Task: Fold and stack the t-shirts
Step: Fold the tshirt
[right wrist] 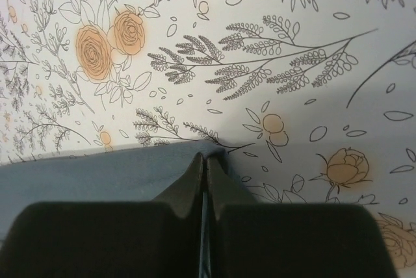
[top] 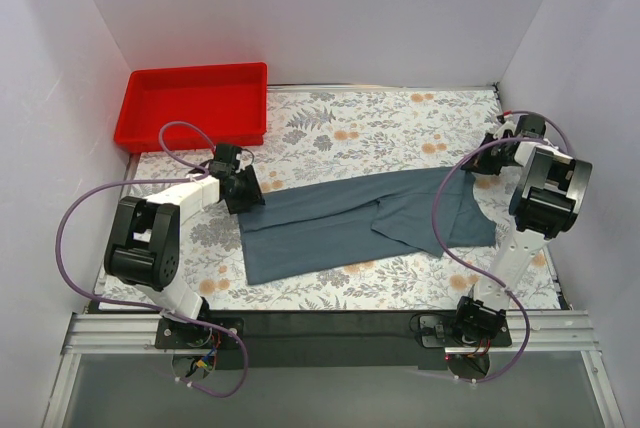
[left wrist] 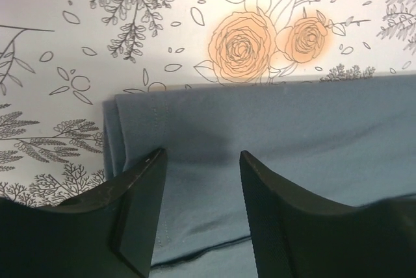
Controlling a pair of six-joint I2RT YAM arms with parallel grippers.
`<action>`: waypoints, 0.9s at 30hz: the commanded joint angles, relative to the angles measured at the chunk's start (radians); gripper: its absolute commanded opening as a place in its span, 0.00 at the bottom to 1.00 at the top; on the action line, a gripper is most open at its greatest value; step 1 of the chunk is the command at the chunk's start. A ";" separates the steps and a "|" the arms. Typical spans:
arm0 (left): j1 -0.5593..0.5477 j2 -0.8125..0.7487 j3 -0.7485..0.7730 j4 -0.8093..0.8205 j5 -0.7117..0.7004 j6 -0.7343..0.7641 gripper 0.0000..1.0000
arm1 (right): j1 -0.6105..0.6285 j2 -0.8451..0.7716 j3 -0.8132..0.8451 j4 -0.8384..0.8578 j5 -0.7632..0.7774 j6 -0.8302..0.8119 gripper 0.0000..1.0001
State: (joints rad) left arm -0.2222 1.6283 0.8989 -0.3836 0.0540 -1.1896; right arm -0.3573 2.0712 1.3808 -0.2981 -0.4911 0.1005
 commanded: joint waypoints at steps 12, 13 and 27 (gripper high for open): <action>-0.035 -0.148 0.095 -0.098 0.026 0.053 0.64 | 0.069 -0.331 -0.098 -0.108 0.228 0.019 0.37; -0.040 -0.160 0.100 -0.104 0.018 0.062 0.67 | 0.075 -0.395 -0.145 -0.121 0.246 0.033 0.39; -0.088 -0.285 0.052 -0.123 0.010 0.122 0.70 | 0.092 -0.956 -0.757 -0.276 0.125 0.251 0.41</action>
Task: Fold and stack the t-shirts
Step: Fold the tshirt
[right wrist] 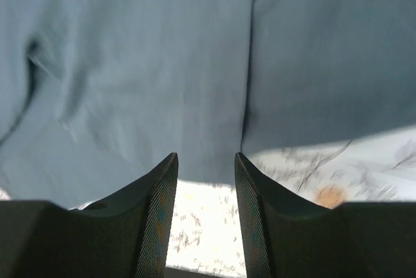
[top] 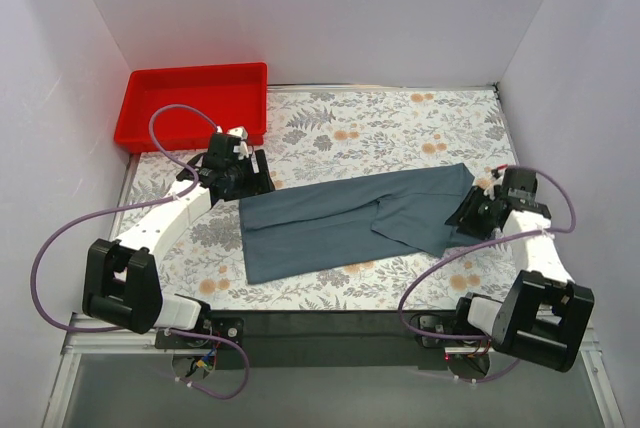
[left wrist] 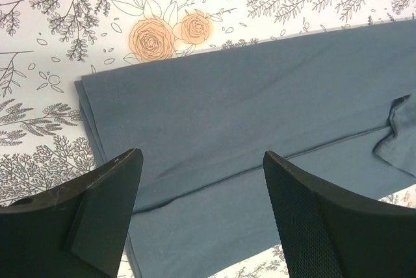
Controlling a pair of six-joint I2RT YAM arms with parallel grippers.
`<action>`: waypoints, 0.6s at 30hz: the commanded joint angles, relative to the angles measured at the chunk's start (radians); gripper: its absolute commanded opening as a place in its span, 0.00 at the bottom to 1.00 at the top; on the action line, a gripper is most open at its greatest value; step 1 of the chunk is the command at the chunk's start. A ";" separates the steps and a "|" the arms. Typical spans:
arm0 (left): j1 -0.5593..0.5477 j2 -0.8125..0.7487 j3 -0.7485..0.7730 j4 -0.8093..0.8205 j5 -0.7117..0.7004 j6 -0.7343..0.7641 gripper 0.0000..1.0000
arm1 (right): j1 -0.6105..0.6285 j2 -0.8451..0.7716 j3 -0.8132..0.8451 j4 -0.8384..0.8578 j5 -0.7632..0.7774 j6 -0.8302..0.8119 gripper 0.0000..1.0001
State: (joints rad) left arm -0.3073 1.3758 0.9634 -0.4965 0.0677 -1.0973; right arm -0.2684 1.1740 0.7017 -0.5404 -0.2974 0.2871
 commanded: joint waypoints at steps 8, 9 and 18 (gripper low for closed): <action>-0.004 -0.035 -0.017 -0.011 0.007 0.039 0.70 | 0.006 -0.151 -0.220 -0.030 -0.083 0.132 0.41; -0.004 -0.035 -0.018 -0.011 0.007 0.040 0.70 | 0.006 -0.152 -0.228 -0.015 -0.088 0.136 0.41; -0.004 -0.029 -0.022 -0.010 0.004 0.036 0.69 | 0.006 -0.155 -0.301 0.028 -0.045 0.195 0.41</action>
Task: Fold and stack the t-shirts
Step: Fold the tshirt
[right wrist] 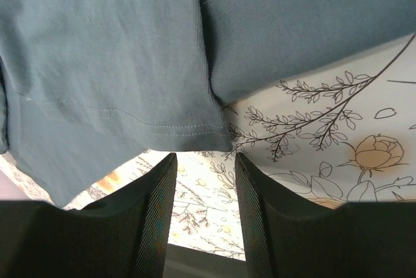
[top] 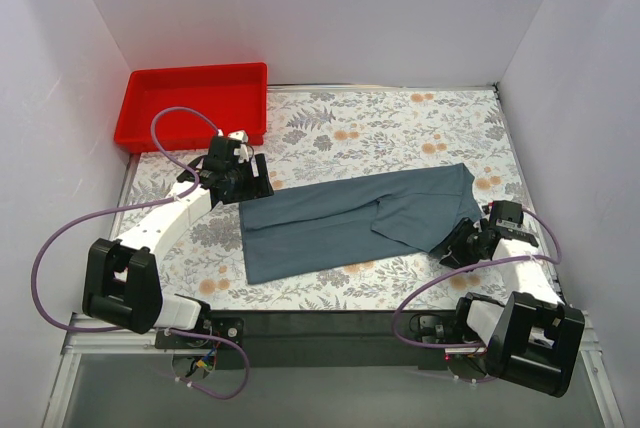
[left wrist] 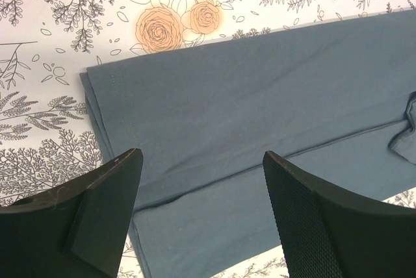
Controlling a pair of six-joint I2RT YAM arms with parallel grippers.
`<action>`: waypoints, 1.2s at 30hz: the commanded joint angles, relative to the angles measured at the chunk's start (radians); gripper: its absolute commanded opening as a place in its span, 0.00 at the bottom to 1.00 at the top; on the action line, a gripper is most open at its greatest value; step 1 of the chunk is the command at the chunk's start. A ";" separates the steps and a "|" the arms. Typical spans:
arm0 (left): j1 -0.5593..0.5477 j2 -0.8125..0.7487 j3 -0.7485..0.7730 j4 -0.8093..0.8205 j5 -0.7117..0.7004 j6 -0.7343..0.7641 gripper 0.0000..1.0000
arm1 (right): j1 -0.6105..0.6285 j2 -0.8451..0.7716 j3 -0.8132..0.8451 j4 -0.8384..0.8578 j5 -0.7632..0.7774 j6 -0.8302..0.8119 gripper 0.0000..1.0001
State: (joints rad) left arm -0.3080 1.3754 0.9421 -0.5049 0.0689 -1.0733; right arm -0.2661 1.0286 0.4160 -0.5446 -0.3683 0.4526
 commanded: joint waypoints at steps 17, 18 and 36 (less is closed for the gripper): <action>-0.003 -0.016 -0.015 0.003 0.008 0.012 0.69 | 0.005 -0.004 -0.040 0.098 0.098 0.043 0.36; -0.003 -0.016 -0.014 0.005 0.009 0.012 0.69 | 0.005 -0.002 -0.040 0.098 0.100 0.040 0.35; -0.003 0.007 -0.012 0.009 0.011 0.016 0.69 | 0.019 0.036 0.168 0.009 0.043 -0.006 0.01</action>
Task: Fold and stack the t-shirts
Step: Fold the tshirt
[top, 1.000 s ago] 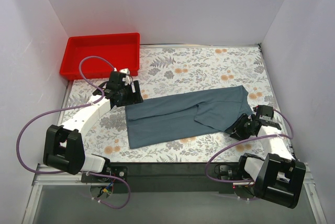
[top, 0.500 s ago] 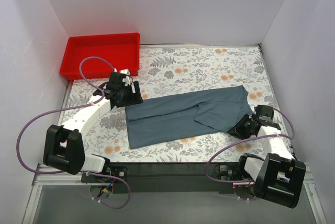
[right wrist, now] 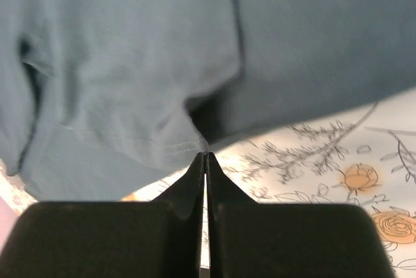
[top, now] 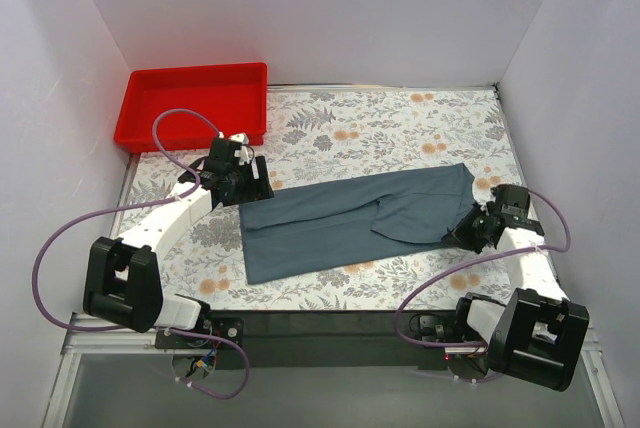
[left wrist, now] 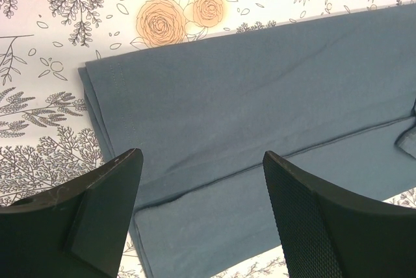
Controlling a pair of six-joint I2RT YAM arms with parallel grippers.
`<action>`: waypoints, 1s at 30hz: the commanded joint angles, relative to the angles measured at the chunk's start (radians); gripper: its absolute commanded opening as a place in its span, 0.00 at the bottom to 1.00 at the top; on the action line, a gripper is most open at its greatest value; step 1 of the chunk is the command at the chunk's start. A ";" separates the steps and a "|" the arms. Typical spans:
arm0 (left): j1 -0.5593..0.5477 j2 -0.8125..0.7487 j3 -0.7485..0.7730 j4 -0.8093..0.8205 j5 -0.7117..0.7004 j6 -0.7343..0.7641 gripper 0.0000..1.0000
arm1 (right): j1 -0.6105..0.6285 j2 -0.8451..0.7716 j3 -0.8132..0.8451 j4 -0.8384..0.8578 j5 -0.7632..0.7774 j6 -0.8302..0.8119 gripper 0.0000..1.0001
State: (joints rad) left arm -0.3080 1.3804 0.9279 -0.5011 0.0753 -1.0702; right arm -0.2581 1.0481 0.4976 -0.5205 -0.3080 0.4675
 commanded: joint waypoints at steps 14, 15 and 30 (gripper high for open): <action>-0.003 0.003 -0.009 0.006 0.001 0.013 0.69 | 0.111 0.283 0.334 0.095 -0.037 0.023 0.01; -0.003 0.002 -0.012 0.006 0.001 0.013 0.69 | 0.118 0.308 0.343 0.100 -0.033 0.025 0.01; -0.003 -0.023 -0.035 -0.014 -0.003 0.012 0.69 | 0.134 0.509 0.475 0.180 0.020 0.068 0.01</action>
State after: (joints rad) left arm -0.3080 1.3888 0.9039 -0.5091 0.0750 -1.0702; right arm -0.1257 1.5349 0.9184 -0.3843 -0.3115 0.5163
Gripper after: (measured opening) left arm 0.692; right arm 0.019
